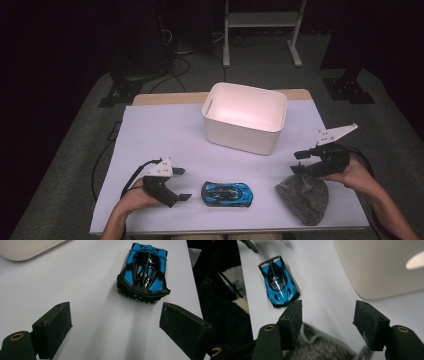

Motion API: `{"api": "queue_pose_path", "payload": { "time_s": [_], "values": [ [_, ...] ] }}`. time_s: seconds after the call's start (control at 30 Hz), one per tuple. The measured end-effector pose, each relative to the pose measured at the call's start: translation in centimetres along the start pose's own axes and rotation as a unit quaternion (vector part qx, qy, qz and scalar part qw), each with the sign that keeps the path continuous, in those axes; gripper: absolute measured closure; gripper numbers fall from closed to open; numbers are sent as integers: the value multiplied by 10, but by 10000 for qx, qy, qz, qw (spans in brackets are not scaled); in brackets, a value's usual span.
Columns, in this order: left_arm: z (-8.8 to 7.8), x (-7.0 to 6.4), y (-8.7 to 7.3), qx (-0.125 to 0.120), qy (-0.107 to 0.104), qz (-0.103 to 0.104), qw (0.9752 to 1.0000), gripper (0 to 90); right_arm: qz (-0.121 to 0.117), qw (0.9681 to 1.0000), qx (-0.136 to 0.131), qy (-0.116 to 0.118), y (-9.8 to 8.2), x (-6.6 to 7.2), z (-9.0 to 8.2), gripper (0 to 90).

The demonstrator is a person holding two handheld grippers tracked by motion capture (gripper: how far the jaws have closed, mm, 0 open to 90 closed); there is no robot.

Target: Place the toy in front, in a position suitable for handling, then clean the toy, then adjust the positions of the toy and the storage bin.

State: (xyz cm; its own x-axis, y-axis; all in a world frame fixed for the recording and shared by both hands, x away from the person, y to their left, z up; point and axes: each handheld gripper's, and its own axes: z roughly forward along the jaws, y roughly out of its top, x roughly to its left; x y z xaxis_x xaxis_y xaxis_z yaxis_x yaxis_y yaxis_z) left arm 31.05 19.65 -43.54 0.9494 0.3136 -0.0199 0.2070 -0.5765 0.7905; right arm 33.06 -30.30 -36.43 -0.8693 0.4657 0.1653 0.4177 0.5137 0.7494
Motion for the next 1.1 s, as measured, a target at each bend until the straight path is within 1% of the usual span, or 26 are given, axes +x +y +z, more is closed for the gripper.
{"api": "queue_pose_path", "payload": {
  "time_s": [0.03,0.07,0.13,0.2,0.33,0.43,0.47,0.5,0.63,0.73,0.8,0.9,0.93,1.1],
  "values": [
    [-1,1,-1,-30,48,-49,10000,95,-19,10000,-51,44,3,0,2,376],
    [-1,1,-1,-37,57,-56,10000,86,-37,9999,-111,103,9,-1,6,365],
    [-3,1,-1,-47,116,-52,9999,85,-75,9998,-125,162,16,-1,11,356],
    [-4,1,-2,-96,143,-110,9998,81,-158,9997,-116,170,24,-1,17,345],
    [-6,2,-4,-50,261,-106,9996,67,-266,9994,-72,231,39,-1,28,337],
    [-6,3,-6,-40,288,-184,9994,62,-403,9988,-47,282,51,2,35,334],
    [-6,4,-6,-30,317,-176,9993,49,-439,9986,-34,296,55,4,37,333],
    [-6,4,-6,-21,308,-166,9994,46,-490,9983,-25,314,58,5,39,330],
    [-4,4,-6,-4,278,-151,9995,46,-539,9978,-18,381,70,9,46,322],
    [-4,4,-6,29,248,-137,9996,46,-640,9970,43,433,80,13,51,321],
    [-5,3,-6,61,267,-111,9996,46,-728,9961,68,484,87,17,55,315],
    [-6,3,-7,21,255,-139,9996,46,-855,9949,109,515,96,20,59,312],
    [-7,3,-7,23,251,-140,9996,46,-858,9949,106,529,99,21,61,311],
    [-9,4,-8,52,245,-139,9996,46,-1021,9930,136,583,113,26,68,308]
  ]
}}
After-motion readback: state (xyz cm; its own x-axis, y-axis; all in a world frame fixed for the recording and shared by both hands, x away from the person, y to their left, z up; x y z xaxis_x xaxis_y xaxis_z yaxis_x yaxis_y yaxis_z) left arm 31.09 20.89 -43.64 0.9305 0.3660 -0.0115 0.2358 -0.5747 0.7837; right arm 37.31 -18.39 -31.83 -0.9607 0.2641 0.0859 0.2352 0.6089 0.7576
